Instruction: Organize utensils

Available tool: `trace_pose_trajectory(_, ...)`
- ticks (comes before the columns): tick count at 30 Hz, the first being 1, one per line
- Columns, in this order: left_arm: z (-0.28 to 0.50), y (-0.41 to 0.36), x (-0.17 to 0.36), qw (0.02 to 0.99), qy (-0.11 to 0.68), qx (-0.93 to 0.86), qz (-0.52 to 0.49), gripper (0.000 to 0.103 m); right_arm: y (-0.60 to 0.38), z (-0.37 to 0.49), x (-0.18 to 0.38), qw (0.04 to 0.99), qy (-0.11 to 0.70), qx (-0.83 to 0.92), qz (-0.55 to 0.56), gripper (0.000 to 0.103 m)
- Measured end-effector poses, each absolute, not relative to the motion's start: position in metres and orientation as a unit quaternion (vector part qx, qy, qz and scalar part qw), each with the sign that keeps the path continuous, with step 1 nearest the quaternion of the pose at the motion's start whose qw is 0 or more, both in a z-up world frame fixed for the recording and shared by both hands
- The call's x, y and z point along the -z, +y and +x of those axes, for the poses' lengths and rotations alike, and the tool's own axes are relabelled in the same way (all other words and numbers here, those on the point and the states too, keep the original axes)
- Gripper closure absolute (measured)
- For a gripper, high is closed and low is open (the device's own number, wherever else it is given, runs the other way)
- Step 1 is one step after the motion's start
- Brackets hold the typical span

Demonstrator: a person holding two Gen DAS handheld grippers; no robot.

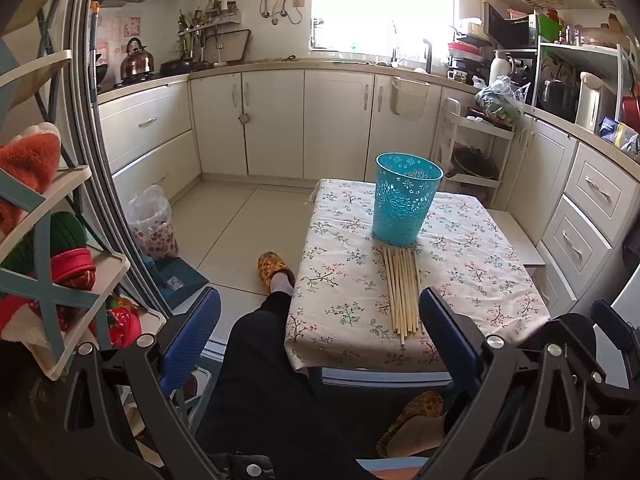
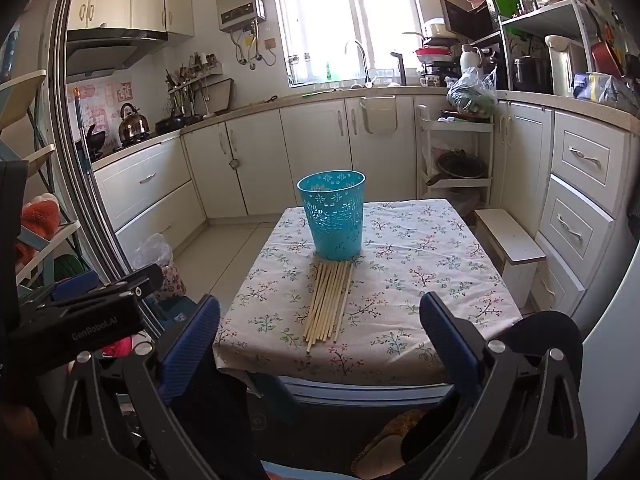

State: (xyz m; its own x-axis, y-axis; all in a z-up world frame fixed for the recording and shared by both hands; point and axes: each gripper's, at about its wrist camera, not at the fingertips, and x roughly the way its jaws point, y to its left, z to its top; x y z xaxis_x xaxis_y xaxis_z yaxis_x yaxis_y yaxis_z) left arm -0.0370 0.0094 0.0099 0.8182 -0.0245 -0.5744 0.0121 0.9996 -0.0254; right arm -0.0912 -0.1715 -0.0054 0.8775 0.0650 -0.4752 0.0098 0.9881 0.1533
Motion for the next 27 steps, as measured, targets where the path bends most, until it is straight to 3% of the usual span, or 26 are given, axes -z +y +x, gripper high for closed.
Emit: trace_pose_trajectory(27,-0.0385,0.0077,-0.0120,0.950,0.309,0.023,-0.029,0.008,-0.1689,-0.0969,-0.0006,0.966,0.248,-0.017,0.074,0.007)
